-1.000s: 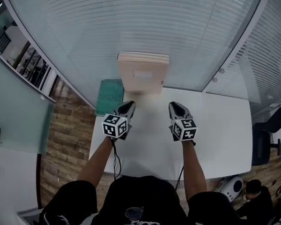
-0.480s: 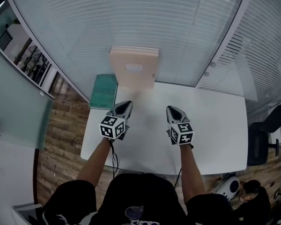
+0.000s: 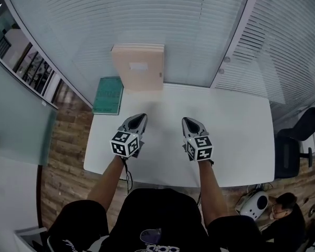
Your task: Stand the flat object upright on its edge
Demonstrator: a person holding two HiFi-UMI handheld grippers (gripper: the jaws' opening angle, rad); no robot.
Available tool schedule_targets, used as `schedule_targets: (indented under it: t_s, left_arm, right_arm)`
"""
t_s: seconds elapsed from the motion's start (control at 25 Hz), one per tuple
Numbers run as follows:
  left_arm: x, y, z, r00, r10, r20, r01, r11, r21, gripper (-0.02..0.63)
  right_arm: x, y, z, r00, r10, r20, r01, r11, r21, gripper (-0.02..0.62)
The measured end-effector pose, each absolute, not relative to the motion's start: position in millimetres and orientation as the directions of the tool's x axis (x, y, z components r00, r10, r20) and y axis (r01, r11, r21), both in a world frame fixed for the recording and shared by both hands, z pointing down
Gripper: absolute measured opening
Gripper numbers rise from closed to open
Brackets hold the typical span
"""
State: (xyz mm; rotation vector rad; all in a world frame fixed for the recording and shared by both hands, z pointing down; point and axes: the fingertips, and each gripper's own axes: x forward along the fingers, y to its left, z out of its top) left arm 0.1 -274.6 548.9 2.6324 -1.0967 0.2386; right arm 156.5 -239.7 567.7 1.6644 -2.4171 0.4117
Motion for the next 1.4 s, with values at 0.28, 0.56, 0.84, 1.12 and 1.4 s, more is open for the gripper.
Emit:
schedule_targets:
  t_s: [0.28,0.56,0.84,1.12,1.4]
  left_arm:
    - [15,-260,566,0.708,-0.654,0.267,-0.704,-0.683,0.193,0.020]
    - [17,-255,575,0.708,-0.648,0.280,-0.703,-0.683,0.196,0.020]
    - [14,-258,577,0.701,-0.652,0.289,-0.709,-0.680,0.187,0.020]
    - [12,-261,584,0.695,-0.658,0.290,-0.716,-0.668,0.202,0.020]
    - [9,-263,588,0.693,-0.656,0.299,-0.719,-0.663,0.211,0.020]
  right_arm:
    - [171,-223,583,-0.347,-0.886,0.308,-0.938,0.324,-0.124,0.021]
    - [173,-218,593,-0.353,-0.879,0.321,-0.936,0.325,-0.138,0.021]
    - [170,-219,596,-0.361,-0.873,0.327,-0.932,0.330,-0.147,0.021]
    - [168,-223,604,-0.379,-0.861,0.339,-0.925,0.349,-0.146,0.021]
    - [169,-225,606,-0.381,-0.858,0.345,-0.925,0.349,-0.153,0.021]
